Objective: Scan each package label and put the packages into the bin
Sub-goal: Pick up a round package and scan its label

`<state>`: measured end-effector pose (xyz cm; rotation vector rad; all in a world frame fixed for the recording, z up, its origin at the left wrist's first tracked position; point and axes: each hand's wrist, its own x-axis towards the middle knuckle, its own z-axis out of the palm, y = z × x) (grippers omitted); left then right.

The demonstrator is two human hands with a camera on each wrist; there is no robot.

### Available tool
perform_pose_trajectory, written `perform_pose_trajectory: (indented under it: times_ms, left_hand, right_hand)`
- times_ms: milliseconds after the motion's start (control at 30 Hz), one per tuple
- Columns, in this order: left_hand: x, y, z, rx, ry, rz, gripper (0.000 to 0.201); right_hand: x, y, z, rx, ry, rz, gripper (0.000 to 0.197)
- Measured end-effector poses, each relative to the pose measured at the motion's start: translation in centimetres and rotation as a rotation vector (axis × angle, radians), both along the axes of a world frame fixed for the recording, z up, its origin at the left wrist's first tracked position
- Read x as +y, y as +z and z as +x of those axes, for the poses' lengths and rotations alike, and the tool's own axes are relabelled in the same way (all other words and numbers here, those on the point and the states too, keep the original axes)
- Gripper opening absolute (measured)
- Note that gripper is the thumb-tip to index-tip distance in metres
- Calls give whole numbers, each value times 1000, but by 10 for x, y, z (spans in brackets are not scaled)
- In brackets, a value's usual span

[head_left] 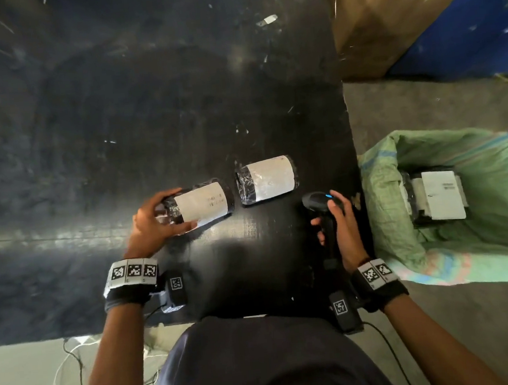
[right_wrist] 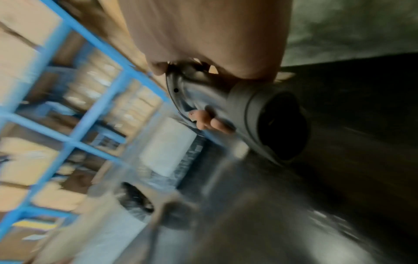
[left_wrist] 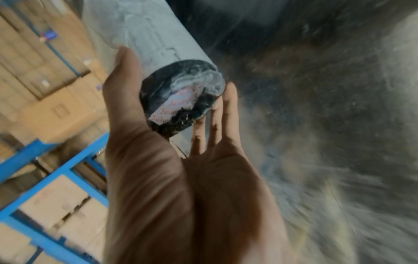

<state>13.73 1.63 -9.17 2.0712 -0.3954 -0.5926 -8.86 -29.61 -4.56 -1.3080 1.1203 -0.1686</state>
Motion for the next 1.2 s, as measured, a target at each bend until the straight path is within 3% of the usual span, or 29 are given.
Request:
perform_pose_trajectory:
  times_ms: [167,333,600,1033,1200]
  left_hand:
    - [-3,29,-5,-301,138,60,77]
    - [-29,47,-9,-431,183,48,80]
    - [-47,54,-20,-441,223,31,81]
    - [-45,50,-27,-398,233,19,81]
    - [-43,50,-27,-387,238,32,82]
  right_hand:
    - [15,59,35,-177,158,7,32]
    - [32,96,61,-285,300,20,37]
    - [42,115,71,-316,374,10,37]
    - [36,111,70,-283,435,9,39]
    - [27,97,59,-94,553,-93,33]
